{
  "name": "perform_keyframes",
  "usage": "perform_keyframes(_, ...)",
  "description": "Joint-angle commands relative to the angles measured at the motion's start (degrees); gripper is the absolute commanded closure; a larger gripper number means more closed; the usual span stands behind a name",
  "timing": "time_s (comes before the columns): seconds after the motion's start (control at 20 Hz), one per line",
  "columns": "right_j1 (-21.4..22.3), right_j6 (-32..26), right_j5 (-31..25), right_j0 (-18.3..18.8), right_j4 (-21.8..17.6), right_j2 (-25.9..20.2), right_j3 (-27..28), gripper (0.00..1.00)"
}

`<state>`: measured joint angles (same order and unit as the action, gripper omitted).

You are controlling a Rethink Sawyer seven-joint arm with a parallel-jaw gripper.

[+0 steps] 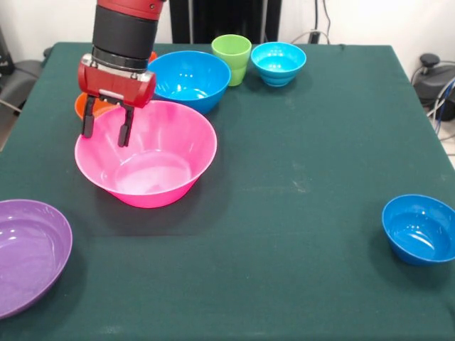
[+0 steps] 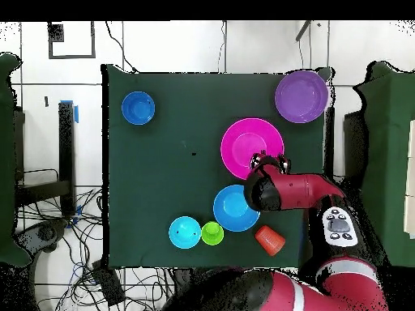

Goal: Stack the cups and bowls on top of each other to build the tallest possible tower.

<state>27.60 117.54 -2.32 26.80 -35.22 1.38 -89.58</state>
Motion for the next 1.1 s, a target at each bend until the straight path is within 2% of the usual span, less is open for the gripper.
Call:
perform_keyframes(0.05, -0.61, -9.91, -8.21, 2.06, -5.27, -10.5, -1.58, 0.0)
perform_keyframes(0.9, 0.77, -11.55, -12.19, 5.78, -8.07, -15.09, -1.89, 0.0)
perform_keyframes(1.05, 0.21, -10.08, -9.85, 5.1, -10.25, -14.08, -1.29, 0.0)
perform_keyframes(1.1, 0.15, -7.04, -5.67, 1.41, -12.85, -9.71, -0.01, 0.0)
